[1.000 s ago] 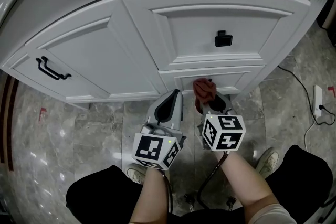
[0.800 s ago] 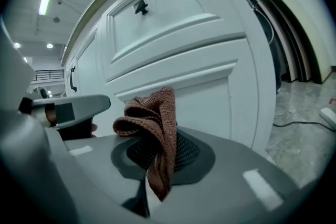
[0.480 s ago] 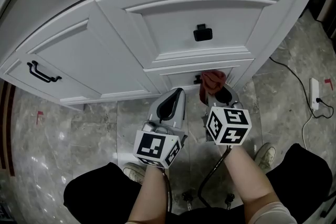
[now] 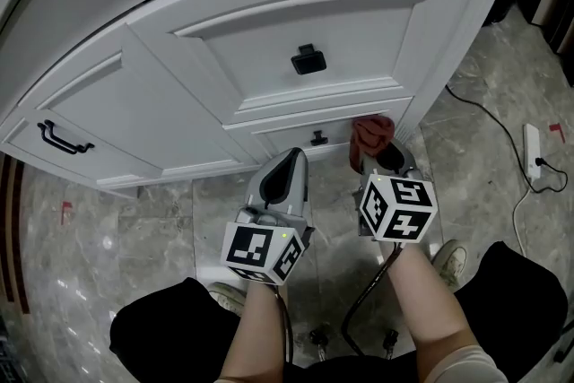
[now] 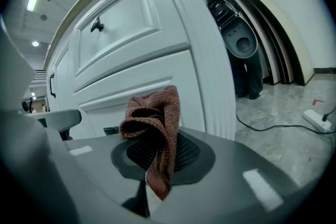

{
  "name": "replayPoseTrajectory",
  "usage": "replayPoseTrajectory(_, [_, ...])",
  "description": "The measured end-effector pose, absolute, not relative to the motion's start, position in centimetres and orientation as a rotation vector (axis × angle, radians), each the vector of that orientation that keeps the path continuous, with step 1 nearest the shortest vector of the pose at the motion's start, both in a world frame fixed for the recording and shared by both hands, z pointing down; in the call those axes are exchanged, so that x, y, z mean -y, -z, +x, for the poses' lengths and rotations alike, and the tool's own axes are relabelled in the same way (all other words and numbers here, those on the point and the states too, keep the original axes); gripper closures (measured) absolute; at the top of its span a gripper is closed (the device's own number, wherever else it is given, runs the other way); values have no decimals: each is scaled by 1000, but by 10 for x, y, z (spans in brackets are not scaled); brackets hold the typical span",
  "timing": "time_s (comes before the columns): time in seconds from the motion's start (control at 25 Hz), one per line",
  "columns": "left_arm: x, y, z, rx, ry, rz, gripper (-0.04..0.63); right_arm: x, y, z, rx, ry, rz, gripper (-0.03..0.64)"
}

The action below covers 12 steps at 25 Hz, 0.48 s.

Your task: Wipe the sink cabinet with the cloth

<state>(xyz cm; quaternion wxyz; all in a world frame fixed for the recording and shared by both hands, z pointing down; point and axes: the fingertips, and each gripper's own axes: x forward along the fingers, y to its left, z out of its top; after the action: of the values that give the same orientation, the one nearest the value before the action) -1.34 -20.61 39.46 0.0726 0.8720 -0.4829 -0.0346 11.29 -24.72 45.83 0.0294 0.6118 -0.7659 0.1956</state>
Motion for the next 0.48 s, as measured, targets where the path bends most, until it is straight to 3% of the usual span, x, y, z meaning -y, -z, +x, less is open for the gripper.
replayPoseTrajectory(0.48, [203, -419, 14, 1403, 82, 2600, 594, 241, -460, 191, 2212, -638, 2092, 537])
